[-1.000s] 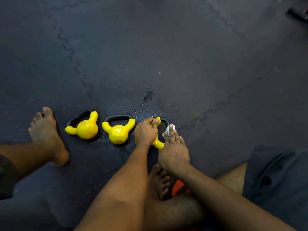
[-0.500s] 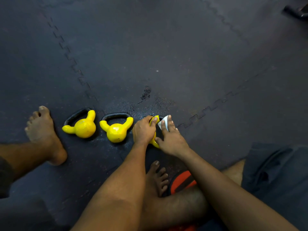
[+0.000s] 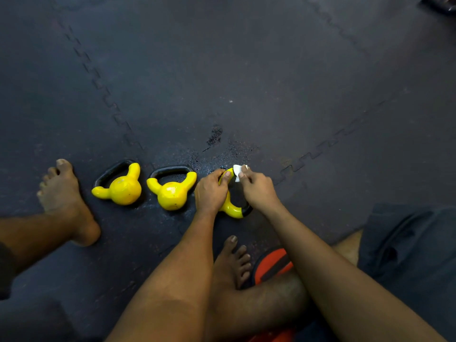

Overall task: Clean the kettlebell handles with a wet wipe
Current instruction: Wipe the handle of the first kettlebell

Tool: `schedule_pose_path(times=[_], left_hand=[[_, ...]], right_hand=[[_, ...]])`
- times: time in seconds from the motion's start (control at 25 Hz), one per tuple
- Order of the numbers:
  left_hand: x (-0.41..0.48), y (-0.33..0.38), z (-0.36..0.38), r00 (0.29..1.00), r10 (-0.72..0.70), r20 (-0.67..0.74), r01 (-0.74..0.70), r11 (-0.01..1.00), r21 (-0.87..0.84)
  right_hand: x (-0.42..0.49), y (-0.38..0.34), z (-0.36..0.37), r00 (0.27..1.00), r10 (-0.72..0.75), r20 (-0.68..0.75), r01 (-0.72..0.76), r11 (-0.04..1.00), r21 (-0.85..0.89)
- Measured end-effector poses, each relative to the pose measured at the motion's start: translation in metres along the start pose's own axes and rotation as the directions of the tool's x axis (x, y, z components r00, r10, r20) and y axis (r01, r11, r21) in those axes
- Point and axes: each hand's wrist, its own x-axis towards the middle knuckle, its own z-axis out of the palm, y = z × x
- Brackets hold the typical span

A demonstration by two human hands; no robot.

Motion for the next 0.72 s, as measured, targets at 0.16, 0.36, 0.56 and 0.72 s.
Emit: schedule_pose_path(times=[0.16,0.36,0.56,0.72], left_hand=[[-0.001,-0.002,-0.001,1.000,0.015,-0.020,-0.015,1.000,-0.019],[0.002,-0.008,-0.001,1.000,-0.002,-0.013,0.001,0.996,-0.087],[0.003,-0.011,0.001,1.000,0.025,-0.008,-0.025,0.997,-0.073],[0.002,-0.013,-0.001,0.999,0.032,-0.006,-0.033,0.993,-0.110]], right_hand=[[0.022,0.013,0.005,0.982,0.186,-0.031,-0.156,0.890,0.428],[0.010,0.025,0.003,0.914,0.272,0.301,-0.406,0.621,0.671],[0.025,0.016,0.005,0.909,0.216,0.356,-0.415,0.538,0.733],[0.019,0.018,0.000,0.862,0.075,0.501,-0.473,0.471,0.744]])
